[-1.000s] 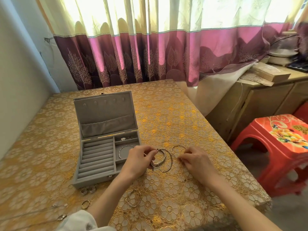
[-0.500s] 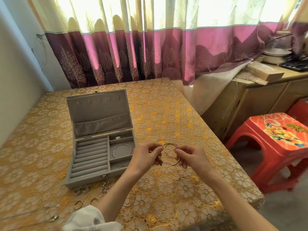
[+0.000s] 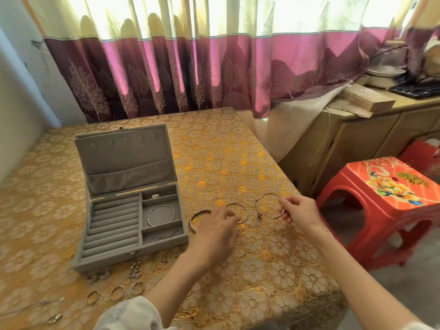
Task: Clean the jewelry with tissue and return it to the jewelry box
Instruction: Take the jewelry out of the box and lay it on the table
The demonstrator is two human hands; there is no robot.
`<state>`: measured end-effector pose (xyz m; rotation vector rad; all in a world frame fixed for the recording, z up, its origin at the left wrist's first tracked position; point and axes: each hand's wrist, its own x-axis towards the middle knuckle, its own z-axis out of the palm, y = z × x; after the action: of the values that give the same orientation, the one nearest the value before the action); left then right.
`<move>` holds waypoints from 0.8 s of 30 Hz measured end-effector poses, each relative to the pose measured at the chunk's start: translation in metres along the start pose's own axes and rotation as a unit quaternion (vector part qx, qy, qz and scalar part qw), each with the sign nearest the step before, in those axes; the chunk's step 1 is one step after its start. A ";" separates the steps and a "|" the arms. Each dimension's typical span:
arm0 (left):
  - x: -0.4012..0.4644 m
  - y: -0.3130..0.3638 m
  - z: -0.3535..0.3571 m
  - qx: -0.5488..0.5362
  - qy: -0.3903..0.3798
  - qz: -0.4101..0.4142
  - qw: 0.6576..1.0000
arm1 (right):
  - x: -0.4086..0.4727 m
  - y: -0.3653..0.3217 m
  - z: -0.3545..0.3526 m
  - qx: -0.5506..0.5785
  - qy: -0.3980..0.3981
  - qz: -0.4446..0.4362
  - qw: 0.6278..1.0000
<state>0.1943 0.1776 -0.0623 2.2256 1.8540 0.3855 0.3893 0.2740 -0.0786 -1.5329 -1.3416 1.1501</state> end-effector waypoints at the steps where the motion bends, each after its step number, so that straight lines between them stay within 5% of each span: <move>1: -0.002 -0.001 0.003 0.027 -0.009 0.008 1.000 | 0.003 0.001 -0.001 -0.014 -0.001 -0.001 1.000; 16: -0.009 -0.001 0.009 0.109 -0.053 0.024 0.992 | 0.013 0.001 -0.002 -0.215 0.022 -0.020 0.976; 24: -0.015 -0.003 0.010 0.099 -0.047 0.041 0.993 | -0.011 0.002 0.005 -0.354 0.012 -0.079 0.932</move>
<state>0.1919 0.1632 -0.0736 2.4083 1.8291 0.1107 0.3846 0.2625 -0.0807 -1.8650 -1.9508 0.5520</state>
